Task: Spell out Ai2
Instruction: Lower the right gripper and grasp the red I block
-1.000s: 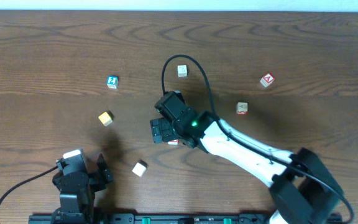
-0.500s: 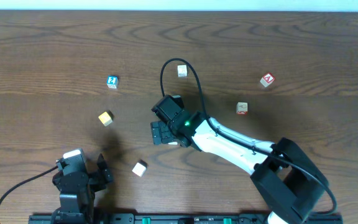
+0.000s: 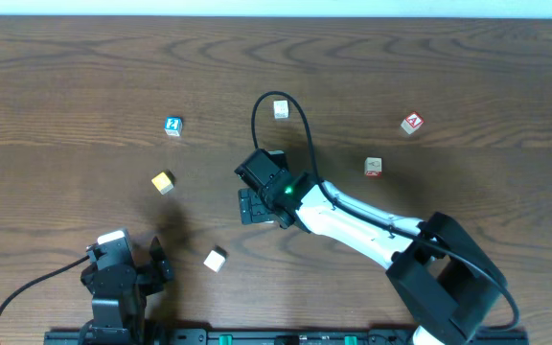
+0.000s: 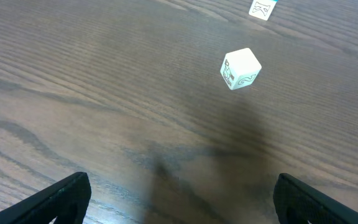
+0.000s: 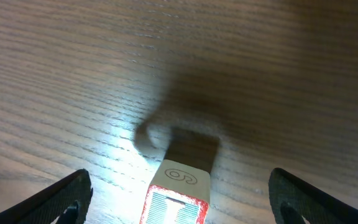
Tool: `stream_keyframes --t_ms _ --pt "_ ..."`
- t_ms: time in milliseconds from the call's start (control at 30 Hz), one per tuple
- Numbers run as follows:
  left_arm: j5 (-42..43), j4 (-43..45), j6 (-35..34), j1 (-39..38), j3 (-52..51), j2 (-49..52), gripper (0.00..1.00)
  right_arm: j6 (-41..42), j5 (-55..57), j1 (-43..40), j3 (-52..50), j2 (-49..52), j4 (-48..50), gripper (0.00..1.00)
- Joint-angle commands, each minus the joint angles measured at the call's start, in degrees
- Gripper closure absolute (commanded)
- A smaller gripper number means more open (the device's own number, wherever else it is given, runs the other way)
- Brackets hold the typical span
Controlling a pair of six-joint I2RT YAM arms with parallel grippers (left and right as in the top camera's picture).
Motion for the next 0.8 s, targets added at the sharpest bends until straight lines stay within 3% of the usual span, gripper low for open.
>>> stream_keyframes --t_ms 0,300,500,567,767 --pt "-1.0 -1.9 0.4 0.2 -0.3 -0.3 0.05 3.4 0.9 0.6 0.9 0.0 -0.3 0.11" --pt "-1.0 -1.9 0.4 0.2 -0.3 -0.3 0.05 5.3 -0.7 1.5 0.9 2.7 0.1 0.17" --pt "-1.0 -1.9 0.4 0.2 -0.3 -0.3 0.05 5.2 -0.7 1.6 0.9 3.0 0.1 0.29" --pt "-1.0 -1.9 0.4 0.2 -0.3 -0.3 0.05 5.2 -0.7 1.6 0.9 3.0 0.1 0.37" --pt "-1.0 -1.9 0.4 0.2 -0.3 -0.3 0.05 5.2 -0.4 1.5 0.9 3.0 0.1 0.43"
